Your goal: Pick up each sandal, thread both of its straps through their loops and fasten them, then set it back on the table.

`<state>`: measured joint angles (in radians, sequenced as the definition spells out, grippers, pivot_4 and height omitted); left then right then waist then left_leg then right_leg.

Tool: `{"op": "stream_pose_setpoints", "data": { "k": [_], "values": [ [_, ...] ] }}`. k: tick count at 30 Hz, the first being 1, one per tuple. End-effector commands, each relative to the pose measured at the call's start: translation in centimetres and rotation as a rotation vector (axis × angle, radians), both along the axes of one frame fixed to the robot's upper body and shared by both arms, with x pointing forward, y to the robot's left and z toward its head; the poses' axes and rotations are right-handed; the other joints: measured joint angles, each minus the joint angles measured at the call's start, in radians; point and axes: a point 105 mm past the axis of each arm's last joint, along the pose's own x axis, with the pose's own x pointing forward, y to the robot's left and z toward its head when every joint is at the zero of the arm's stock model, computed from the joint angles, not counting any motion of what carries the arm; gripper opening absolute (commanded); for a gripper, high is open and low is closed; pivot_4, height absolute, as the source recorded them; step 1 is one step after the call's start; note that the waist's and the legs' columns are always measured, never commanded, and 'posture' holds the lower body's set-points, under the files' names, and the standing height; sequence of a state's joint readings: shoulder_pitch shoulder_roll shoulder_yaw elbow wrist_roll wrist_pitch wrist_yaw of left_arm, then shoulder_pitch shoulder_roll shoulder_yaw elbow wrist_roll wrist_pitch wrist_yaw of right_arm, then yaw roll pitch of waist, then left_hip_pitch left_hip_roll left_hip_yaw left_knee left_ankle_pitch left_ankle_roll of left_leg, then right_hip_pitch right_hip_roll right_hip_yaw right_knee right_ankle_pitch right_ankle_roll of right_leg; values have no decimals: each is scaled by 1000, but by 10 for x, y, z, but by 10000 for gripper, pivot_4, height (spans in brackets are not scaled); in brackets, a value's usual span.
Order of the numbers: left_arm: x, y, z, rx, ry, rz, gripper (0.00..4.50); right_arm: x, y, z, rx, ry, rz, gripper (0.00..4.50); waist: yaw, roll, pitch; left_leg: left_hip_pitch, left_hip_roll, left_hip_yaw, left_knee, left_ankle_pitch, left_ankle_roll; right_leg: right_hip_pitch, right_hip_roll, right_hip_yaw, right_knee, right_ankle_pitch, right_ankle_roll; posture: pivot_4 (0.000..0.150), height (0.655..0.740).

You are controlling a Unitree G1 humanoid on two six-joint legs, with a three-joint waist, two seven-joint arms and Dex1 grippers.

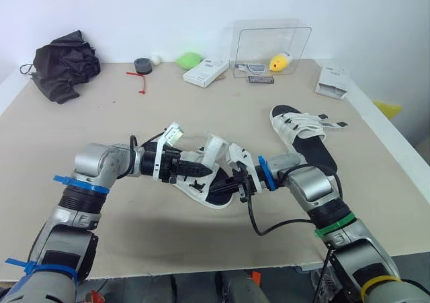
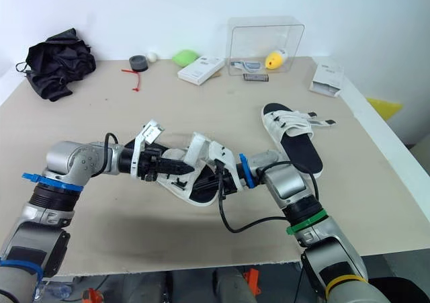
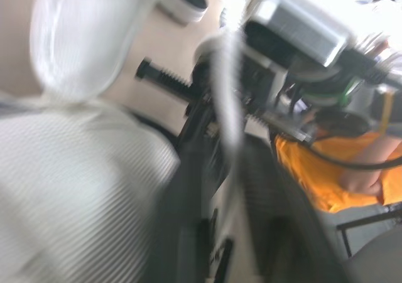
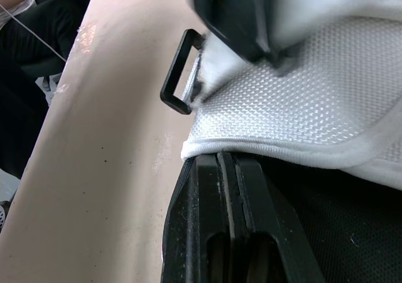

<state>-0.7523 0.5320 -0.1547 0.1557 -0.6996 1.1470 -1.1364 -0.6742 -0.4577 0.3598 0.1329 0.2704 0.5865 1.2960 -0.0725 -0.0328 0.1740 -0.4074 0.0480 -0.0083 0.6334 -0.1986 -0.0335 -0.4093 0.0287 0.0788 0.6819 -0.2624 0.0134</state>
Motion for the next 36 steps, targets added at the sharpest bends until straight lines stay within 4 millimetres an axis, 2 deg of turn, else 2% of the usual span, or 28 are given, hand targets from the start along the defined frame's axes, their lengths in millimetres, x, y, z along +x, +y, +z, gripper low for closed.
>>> {"op": "stream_pose_setpoints", "data": {
  "k": [1,5,13,20,24,31,36],
  "values": [
    [-1,1,-1,42,-55,-29,276,-4,3,5,14,-11,26,0,0,0,0,0,0,0,0,0,0,0,0,0,0,0,0,1500,7400],
    [-6,1,-6,72,-69,-64,276,-4,4,4,15,-10,25,0,0,0,0,0,0,0,0,-1,-1,0,0,0,0,-1,0,1500,7400],
    [-4,5,7,22,69,-49,276,-5,4,3,16,-6,24,0,0,0,1,0,0,0,0,-1,-1,0,0,0,0,-1,0,1500,7400],
    [-10,10,2,45,104,-65,276,-6,4,3,16,-4,22,0,-2,0,2,0,0,0,-1,-1,-1,0,0,0,0,-2,0,1500,7400],
    [-7,8,12,-13,152,-47,276,-6,4,3,14,-3,24,0,-2,0,2,0,0,0,-1,-1,-1,0,0,0,0,-2,0,1500,7400],
    [-18,15,-4,69,106,-94,276,-6,4,3,14,-2,25,0,-3,0,2,0,0,0,-1,-1,-1,-1,0,0,0,-2,0,1500,7400],
    [-15,18,-10,103,95,-79,276,-6,4,2,12,-1,26,0,-3,0,2,0,0,-1,-2,-1,-1,0,0,0,0,-2,-1,1500,7400]
  ]
}}
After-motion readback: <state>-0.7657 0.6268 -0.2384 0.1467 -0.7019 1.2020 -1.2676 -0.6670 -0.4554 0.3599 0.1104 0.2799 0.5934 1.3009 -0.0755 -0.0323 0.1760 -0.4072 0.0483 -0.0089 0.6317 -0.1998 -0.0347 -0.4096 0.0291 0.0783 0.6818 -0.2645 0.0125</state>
